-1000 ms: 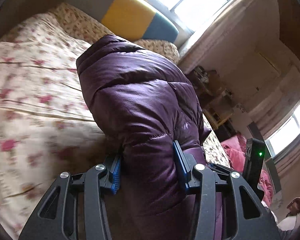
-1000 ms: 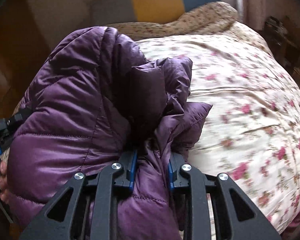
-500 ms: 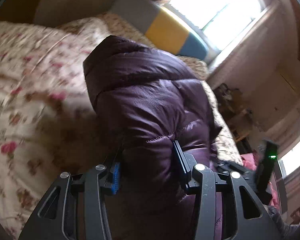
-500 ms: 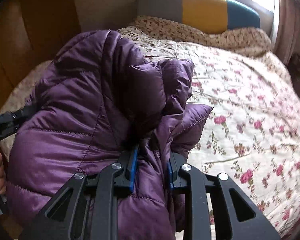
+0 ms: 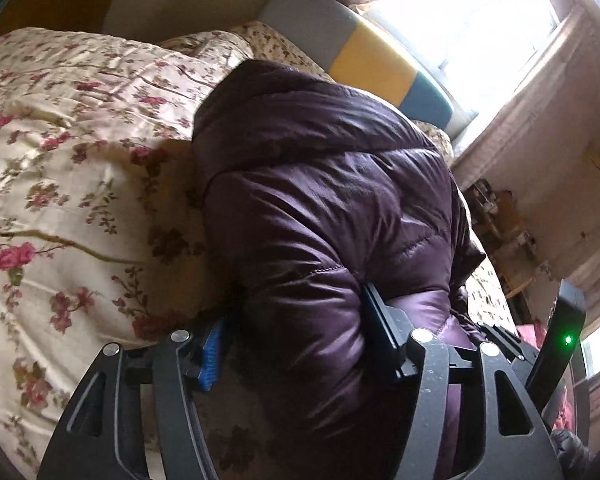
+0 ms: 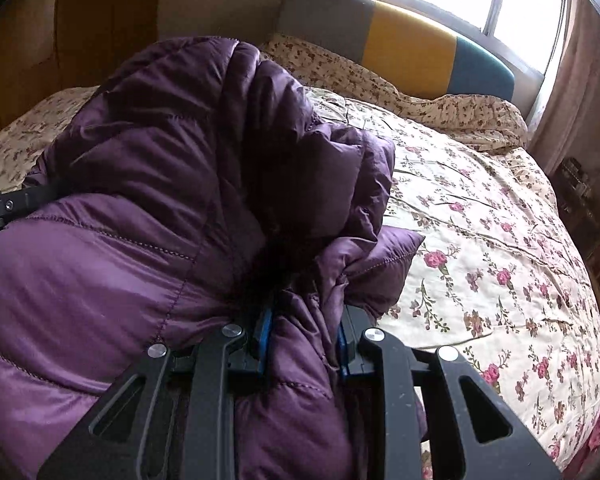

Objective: Fold large clothes

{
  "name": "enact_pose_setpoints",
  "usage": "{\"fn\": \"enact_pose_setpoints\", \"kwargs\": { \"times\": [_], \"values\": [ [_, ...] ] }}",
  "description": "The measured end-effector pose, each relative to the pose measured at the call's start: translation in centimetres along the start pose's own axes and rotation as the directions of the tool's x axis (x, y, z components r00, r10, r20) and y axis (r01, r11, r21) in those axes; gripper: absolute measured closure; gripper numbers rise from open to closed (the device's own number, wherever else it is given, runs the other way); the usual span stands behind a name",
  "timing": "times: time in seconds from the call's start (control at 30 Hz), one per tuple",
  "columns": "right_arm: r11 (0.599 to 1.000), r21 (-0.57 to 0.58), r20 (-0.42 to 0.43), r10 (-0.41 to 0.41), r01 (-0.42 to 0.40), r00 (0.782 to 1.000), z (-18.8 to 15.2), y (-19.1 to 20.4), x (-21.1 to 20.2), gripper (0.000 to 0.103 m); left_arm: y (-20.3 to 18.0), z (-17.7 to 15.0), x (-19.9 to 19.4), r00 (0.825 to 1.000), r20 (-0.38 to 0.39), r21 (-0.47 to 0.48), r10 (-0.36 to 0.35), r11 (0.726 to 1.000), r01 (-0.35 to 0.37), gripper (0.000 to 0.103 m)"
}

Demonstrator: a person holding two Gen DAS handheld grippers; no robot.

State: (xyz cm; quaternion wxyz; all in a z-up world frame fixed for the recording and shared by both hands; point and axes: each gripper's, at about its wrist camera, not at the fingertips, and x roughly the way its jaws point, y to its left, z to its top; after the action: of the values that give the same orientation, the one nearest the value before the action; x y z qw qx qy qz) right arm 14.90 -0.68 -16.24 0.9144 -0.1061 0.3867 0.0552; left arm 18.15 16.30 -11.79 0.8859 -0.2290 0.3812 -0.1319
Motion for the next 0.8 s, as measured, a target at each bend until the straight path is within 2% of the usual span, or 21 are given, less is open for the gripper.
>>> {"fn": "enact_pose_setpoints", "kwargs": {
  "times": [0.03,0.2,0.27,0.37,0.53,0.67,0.8],
  "values": [
    [1.000,0.008,-0.003,0.000,0.000,1.000,0.4,-0.3,-0.2,0.075,-0.2,0.0,-0.6,0.999,0.014,0.000,0.034,0.999,-0.034,0.031],
    [0.998,0.055,-0.022,0.018,-0.017,1.000,2.0,-1.9,-1.6,0.061,-0.6,0.9,-3.4,0.992,0.075,-0.012,0.098,0.995,-0.097,0.031],
    [0.998,0.065,-0.004,0.012,-0.012,1.000,2.5,-2.4,-2.8,0.048,-0.8,1.6,-4.6,0.986,0.104,-0.028,0.128,0.992,-0.126,0.031],
    [0.997,0.071,0.046,-0.001,-0.002,0.999,3.6,-3.1,-4.8,0.048,-1.6,2.9,-5.5,0.978,0.134,-0.053,0.161,0.986,-0.155,0.031],
    [0.998,0.068,0.096,-0.020,0.013,0.995,5.8,-2.8,-6.2,0.049,-4.0,3.9,-5.7,0.968,0.172,-0.035,0.185,0.983,-0.182,0.031],
    [0.997,0.070,0.098,-0.041,0.034,0.994,7.4,-2.6,-5.2,0.049,-5.8,4.5,-4.4,0.964,0.171,-0.013,0.204,0.979,-0.205,0.031],
    [0.996,0.065,0.050,-0.059,0.056,0.997,7.8,-2.8,-2.7,0.051,-7.0,4.8,-2.8,0.965,0.159,0.029,0.209,0.976,-0.216,0.031]
  ]
}}
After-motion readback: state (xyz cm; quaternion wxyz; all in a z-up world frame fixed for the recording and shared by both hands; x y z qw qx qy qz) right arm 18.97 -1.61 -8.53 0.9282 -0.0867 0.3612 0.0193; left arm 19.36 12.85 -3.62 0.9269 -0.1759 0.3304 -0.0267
